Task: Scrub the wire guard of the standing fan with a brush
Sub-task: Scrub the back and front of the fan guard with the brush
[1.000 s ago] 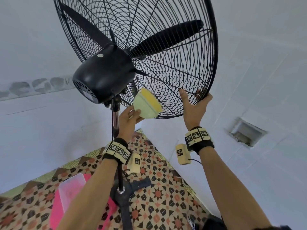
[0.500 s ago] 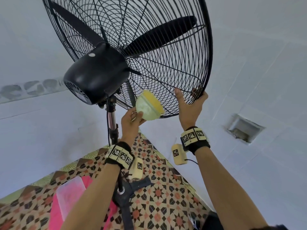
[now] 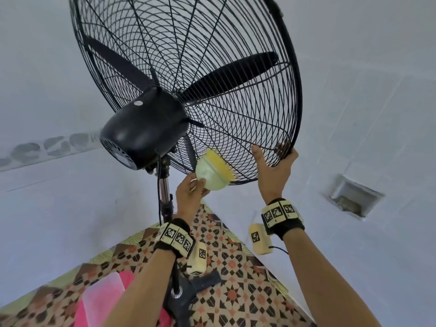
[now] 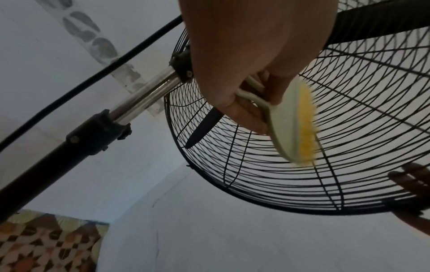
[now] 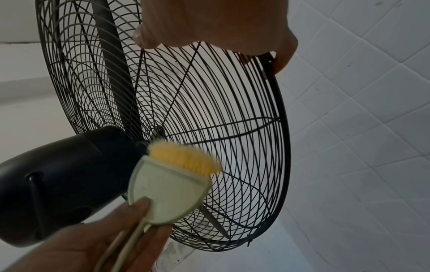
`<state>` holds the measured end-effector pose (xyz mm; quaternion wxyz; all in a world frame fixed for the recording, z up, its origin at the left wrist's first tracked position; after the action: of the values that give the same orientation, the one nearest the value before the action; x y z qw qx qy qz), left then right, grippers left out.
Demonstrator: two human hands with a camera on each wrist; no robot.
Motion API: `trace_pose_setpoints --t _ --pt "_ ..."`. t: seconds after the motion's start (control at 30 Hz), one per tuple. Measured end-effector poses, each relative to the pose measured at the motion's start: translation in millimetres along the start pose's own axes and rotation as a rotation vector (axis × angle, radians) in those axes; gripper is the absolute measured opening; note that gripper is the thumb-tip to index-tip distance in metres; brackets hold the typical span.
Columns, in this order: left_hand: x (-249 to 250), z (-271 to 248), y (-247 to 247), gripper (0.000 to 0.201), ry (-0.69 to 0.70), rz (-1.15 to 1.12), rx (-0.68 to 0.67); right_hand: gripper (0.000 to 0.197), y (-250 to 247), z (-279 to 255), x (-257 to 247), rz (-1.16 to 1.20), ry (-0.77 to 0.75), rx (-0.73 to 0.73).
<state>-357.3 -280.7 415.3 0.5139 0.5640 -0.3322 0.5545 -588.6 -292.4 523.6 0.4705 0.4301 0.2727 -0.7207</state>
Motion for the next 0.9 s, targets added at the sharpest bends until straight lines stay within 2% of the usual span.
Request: trace_pose_setpoints --t 0.07,0.13,0.2,0.3,0.37,0.4,0.5,0.57,0.63,0.73,0.77,0.9 --pt "-10.4 7.0 -7.0 0.021 -0.083 0.113 0.136 0.094 -0.5 0.8 -0.6 -0.006 -0.001 -0.009" --pt "-15.0 9.7 -14.4 0.024 -0.127 0.125 0.195 0.093 -0.6 0.0 -0.8 -0.008 0.000 -0.016" --pt "-11.7 6.0 -13.4 0.019 -0.085 0.087 0.147 0.093 -0.5 1.0 -1.4 -0.009 0.004 -0.014" --pt "1.6 -11.3 1.3 0.013 0.004 -0.001 -0.014 0.092 0.4 -0.1 -1.2 -0.003 0.009 -0.003" --pt "4.6 -16.6 15.1 0.007 0.033 -0.004 -0.075 0.092 0.8 -0.3 -1.0 0.003 0.011 0.003" --pt "2.6 -14.3 19.0 0.004 0.031 0.014 -0.064 0.093 0.7 -0.1 -1.1 0.001 0.012 0.001" --pt "-14.0 -1.1 8.2 0.004 -0.051 0.146 0.088 0.091 0.1 3.0 -4.4 -0.023 0.014 -0.011" --pt "-26.0 3.7 -6.8 0.014 -0.129 0.155 0.157 0.090 -0.3 2.6 -5.1 -0.029 0.016 -0.014" --pt "-23.7 -0.7 -7.1 0.016 -0.105 0.114 0.098 0.092 0.3 0.5 -3.9 -0.017 0.014 -0.003" --pt "-6.9 -15.1 10.1 0.011 0.000 0.045 -0.082 0.094 2.3 -3.8 -2.5 -0.007 0.019 0.017" --pt "-4.9 -17.1 14.3 0.009 0.003 0.052 -0.089 0.094 2.4 -3.4 -2.3 -0.008 0.019 0.019" --pt "-24.6 -2.8 4.2 0.010 -0.098 0.272 0.113 0.090 0.8 -0.3 -3.4 -0.017 0.011 0.007"
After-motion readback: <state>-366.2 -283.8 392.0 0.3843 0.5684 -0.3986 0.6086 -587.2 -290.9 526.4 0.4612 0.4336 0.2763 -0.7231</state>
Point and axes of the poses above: each hand's wrist, its own z-axis towards the middle knuckle, its own y-axis out of the palm, x = y × z, the point moved 4 cm from there along z, towards the middle knuckle, and after that the axes turned 6 degrees about -x, right-handed, at the moved point
